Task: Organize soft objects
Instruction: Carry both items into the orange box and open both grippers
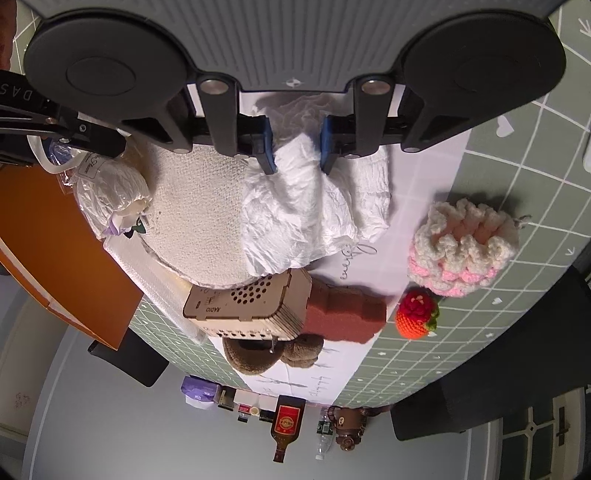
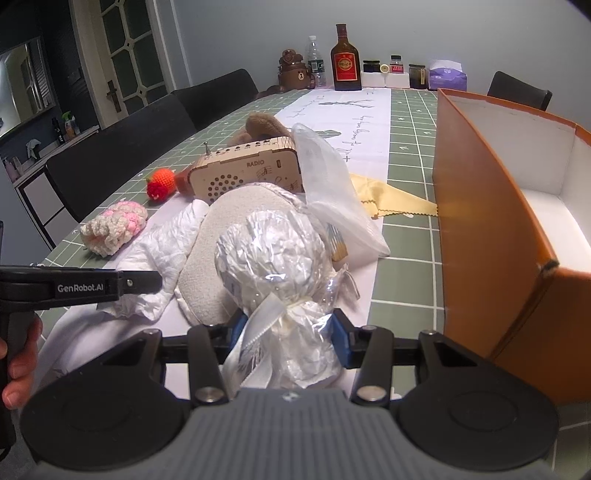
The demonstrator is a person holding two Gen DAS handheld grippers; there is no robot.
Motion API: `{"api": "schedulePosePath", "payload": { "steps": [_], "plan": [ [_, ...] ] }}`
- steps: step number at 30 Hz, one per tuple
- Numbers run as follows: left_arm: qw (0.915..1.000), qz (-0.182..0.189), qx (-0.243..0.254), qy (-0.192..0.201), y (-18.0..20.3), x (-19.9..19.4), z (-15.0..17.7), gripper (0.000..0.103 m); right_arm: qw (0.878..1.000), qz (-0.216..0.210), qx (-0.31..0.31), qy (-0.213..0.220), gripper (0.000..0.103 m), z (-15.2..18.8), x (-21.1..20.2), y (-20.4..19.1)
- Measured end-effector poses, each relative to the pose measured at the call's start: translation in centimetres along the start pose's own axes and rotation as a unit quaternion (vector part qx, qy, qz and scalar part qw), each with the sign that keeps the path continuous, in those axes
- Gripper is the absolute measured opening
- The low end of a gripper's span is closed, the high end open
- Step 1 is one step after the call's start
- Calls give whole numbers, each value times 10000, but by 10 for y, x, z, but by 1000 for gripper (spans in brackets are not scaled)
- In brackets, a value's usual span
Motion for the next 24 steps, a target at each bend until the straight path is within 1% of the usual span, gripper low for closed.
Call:
{"api": "schedulePosePath", "payload": {
  "steps": [3,5,8,13,19,22,24],
  "plan": [
    [9997,-100,72,203,1,-13,-8,24,9999,79,-126,-2,46,-2,-3,-3],
    [9993,-121,96,329,1,-24,-13,24,9998,63,-178,89,46,-7,-10,-5],
    [9985,-80,135,520,5,-41,-21,24,9994,28,-152,296,46,-16,-27,-6],
    [9959,54,311,850,24,-67,-36,24,9978,-54,-188,628,46,-34,-58,-10],
    [9908,391,625,1135,56,-91,-54,24,9946,36,-388,963,46,-57,-96,-11],
    [9875,686,796,1172,78,-100,-61,24,9939,144,-381,1027,46,-67,-113,-1],
    [9848,904,888,1190,95,-106,-66,24,9930,293,-406,1069,46,-73,-126,7]
  ]
}}
Point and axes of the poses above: each gripper's, at about its wrist camera, not at the fingertips, and x roughly the way its jaws point, y to its right, z to its underside, the point moved 9 cm from there along x, roughly the way its jaws point, and after that the axes turned 3 degrees about -x, right-handed, at the moved point
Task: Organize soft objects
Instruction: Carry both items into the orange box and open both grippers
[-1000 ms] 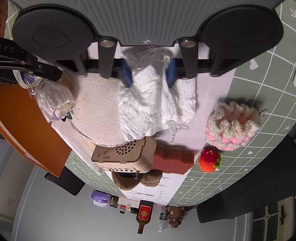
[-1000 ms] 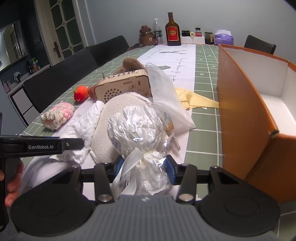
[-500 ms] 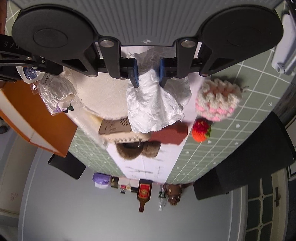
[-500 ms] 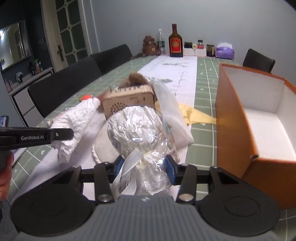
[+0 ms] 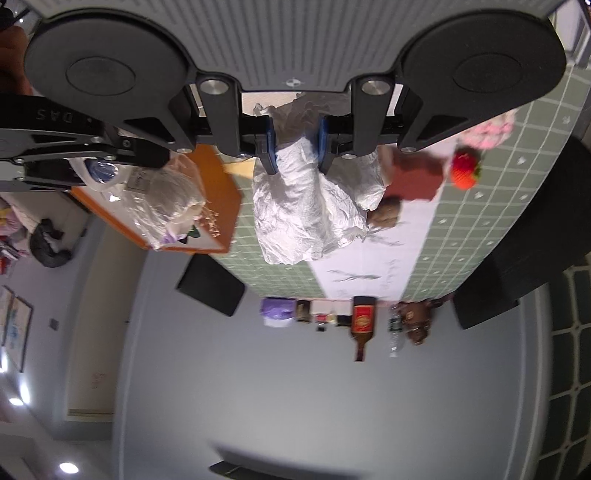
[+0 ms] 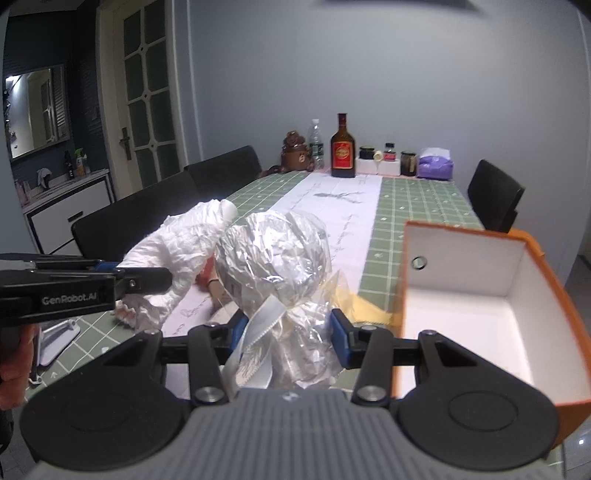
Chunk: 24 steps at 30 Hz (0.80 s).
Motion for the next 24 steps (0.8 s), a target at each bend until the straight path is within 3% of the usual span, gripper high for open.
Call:
{"api": "schedulePosePath", "payload": {
  "steps": [4,9,13,19,24],
  "plan": [
    [9986,525,35,-31,34,6,-22,24,9996,288,-13,-36,46,-19,-16,29],
    [9943,1017,216,-239,80,26,-44,24,9971,598,223,-403,46,-38,-22,87],
    [9867,1344,458,-790,118,57,-47,24,9913,852,405,-916,46,-40,-15,140],
    [9696,1459,797,-1793,163,113,-27,24,9731,1264,373,-1888,46,-24,11,203],
    [9576,1292,1059,-2347,187,151,-1,24,9581,1192,394,-2575,46,12,32,232]
  ]
}}
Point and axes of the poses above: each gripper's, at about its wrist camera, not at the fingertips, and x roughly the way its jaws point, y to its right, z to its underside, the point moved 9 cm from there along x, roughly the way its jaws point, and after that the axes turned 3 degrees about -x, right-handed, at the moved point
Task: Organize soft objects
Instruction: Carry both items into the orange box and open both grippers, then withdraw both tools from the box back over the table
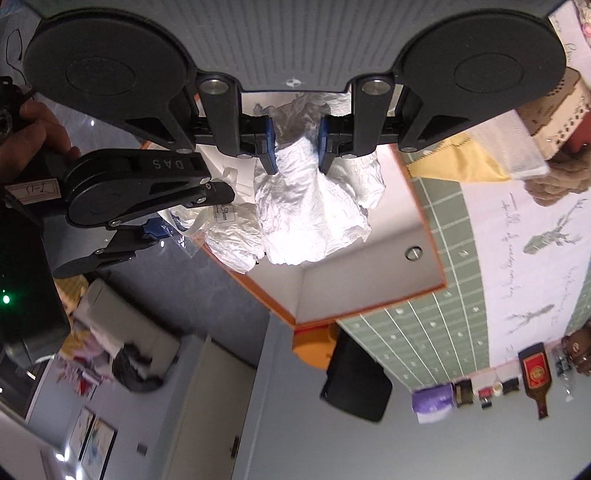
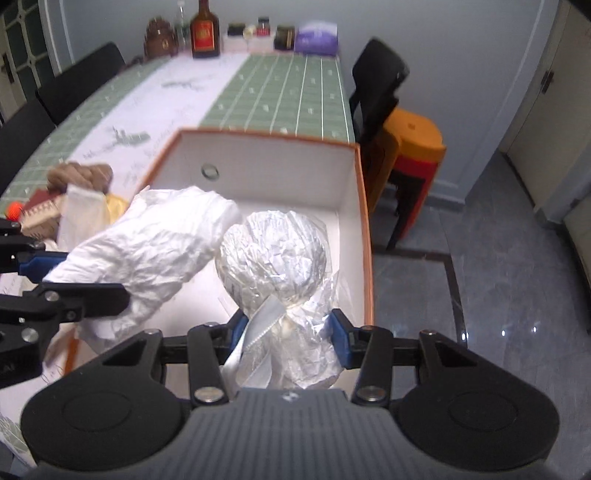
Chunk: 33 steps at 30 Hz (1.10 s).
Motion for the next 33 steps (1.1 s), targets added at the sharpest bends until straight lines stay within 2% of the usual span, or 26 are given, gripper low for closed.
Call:
{"api": "schedulePosePath", "payload": {
  "steps": [3,7,9,15,18,21,25,27,30,32,33],
  "plan": [
    [9995,-69,104,-294,6,20,5,25,9997,-83,7,-250,46,7,20,8],
    [9970,-444,313,-555,8,40,11,25,9984,-257,-126,-487,46,10,41,6],
    [9965,-435,255,-672,5,45,14,26,9979,-317,-265,-505,46,10,45,1],
    [9927,-570,270,-1026,7,58,21,30,9951,-220,-731,-629,47,7,53,-6],
    [9922,-574,178,-1094,3,60,24,35,9926,-126,-980,-708,51,10,56,-11],
    [9917,-694,214,-1059,0,60,25,44,9910,-21,-1092,-770,56,11,56,-11],
    [9919,-702,272,-1021,0,54,24,50,9900,17,-1156,-811,61,12,53,-10],
    [9923,-720,287,-966,-1,50,23,63,9896,74,-1173,-830,62,12,50,-10],
    [9940,-681,249,-819,-3,40,21,69,9892,119,-1202,-825,66,11,43,-11],
    [9952,-576,213,-756,-2,33,19,72,9886,193,-1245,-826,75,10,37,-12],
    [9958,-541,220,-699,-1,28,17,72,9882,246,-1286,-800,75,9,33,-13]
  ]
}}
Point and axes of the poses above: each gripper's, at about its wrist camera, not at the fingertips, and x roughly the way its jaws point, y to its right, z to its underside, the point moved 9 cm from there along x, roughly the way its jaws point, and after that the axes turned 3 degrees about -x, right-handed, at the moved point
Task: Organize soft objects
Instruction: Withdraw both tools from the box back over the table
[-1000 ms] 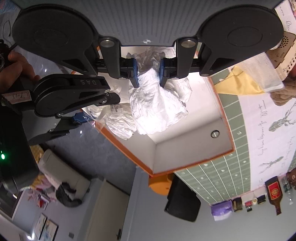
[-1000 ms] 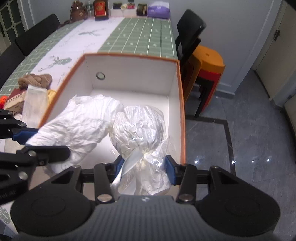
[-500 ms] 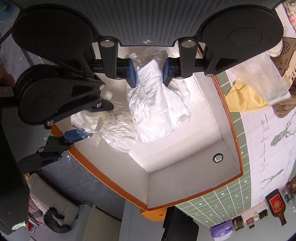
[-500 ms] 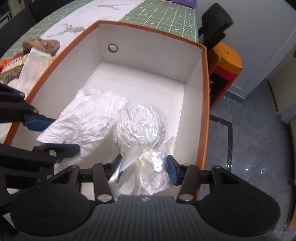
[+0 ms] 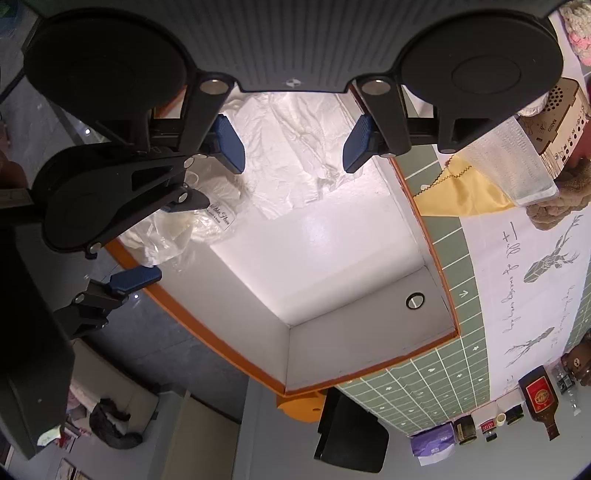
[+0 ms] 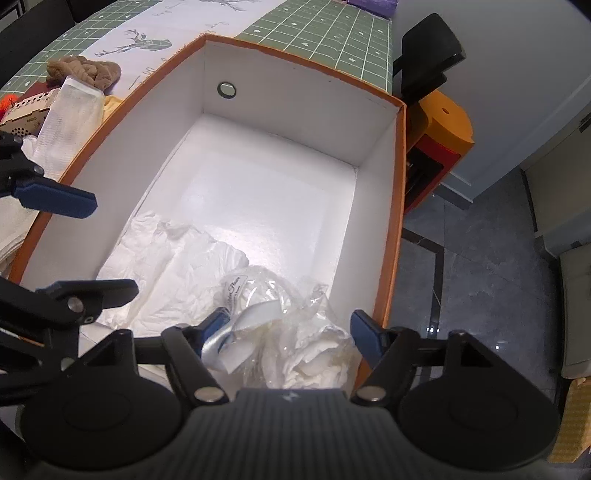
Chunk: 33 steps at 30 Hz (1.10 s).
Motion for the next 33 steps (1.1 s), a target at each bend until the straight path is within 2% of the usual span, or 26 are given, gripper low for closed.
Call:
{"api": "schedulePosePath", "payload": {
  "steps": [9,10,11,16,19,21,25,30,33],
  "plan": [
    [9973,133,-112,707,-8,-47,-6,73,9994,232,-122,224,76,-4,-32,-3],
    [9966,147,-94,805,-9,-53,-6,73,9991,311,-121,271,82,-4,-36,-3],
    [9959,150,-85,888,-10,-57,-5,73,9985,411,-111,339,89,-4,-42,-4],
    [9894,102,16,1447,-18,-85,3,77,9930,609,79,1011,90,-6,-80,-10],
    [9837,36,-24,1795,-28,-100,14,79,9825,688,558,1636,92,-5,-104,-15],
    [9794,24,-135,2015,-38,-109,25,80,9757,566,789,1966,93,-1,-115,-25],
    [9712,-141,-391,2347,-62,-123,49,80,9667,338,1056,2306,93,8,-125,-58],
    [9587,-583,-593,2719,-91,-138,79,80,9514,319,1112,2853,93,12,-132,-104],
    [9485,-881,-717,2957,-108,-146,96,80,9368,249,1301,3237,93,14,-133,-128]
  ]
}}
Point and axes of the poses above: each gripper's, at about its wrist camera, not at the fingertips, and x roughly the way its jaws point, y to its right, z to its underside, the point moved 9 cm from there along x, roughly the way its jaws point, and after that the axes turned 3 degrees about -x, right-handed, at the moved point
